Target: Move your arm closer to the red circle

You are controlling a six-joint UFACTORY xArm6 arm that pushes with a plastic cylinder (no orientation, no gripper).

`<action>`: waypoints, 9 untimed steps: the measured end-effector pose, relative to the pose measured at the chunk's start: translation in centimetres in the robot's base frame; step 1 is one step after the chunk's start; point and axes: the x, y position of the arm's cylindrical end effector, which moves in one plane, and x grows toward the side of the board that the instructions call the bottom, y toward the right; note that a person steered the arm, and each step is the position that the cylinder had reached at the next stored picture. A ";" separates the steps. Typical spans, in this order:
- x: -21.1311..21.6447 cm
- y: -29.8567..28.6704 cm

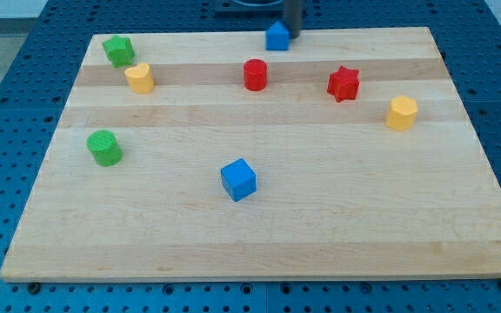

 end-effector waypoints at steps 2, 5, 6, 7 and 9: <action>0.3 -1.9; 3.5 0.9; 3.6 0.9; 3.6 0.9; 4.3 6.2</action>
